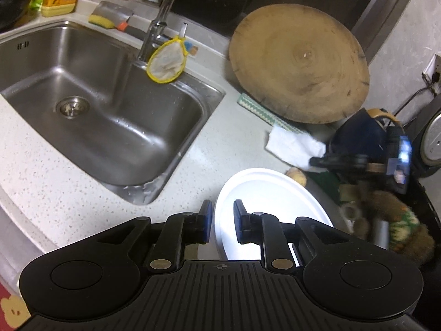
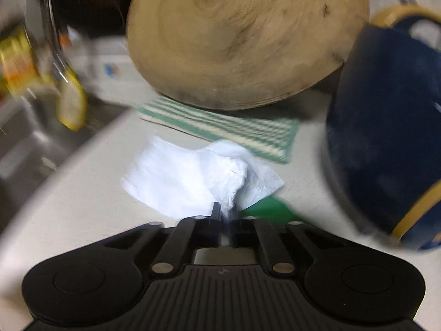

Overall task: Collect trash
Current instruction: 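Close the right tool on the white tissue and lift it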

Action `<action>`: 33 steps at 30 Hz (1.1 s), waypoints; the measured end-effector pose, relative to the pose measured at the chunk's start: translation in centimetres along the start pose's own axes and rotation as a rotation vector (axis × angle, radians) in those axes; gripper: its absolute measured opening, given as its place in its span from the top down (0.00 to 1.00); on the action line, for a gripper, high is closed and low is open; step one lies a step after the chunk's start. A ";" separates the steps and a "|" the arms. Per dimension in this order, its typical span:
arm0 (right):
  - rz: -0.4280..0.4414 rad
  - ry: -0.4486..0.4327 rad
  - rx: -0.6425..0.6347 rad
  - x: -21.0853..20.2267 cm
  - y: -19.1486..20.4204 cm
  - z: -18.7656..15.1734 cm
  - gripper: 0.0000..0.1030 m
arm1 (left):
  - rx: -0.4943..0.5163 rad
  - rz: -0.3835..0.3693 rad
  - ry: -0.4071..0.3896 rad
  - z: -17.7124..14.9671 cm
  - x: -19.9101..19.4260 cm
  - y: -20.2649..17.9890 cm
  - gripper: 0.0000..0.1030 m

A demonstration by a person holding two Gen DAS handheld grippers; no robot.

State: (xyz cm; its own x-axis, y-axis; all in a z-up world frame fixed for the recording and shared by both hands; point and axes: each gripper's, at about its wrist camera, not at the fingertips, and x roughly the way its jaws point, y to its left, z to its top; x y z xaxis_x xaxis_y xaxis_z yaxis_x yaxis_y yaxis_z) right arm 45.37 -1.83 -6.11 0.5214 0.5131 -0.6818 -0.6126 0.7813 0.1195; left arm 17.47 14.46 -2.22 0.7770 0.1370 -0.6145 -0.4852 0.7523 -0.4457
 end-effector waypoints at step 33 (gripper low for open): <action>0.345 0.108 0.140 -15.5 2.3 -12.3 0.96 | 0.100 -0.073 0.019 -0.1 -0.1 -0.3 0.81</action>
State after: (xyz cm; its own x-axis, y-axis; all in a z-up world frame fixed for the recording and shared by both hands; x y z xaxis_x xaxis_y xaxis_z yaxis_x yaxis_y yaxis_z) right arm 28.61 -12.31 -4.13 0.2288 0.7196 -0.6556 -0.6504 0.6141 0.4470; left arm 17.50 14.16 -2.17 0.8006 0.0683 -0.5953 -0.3846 0.8204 -0.4231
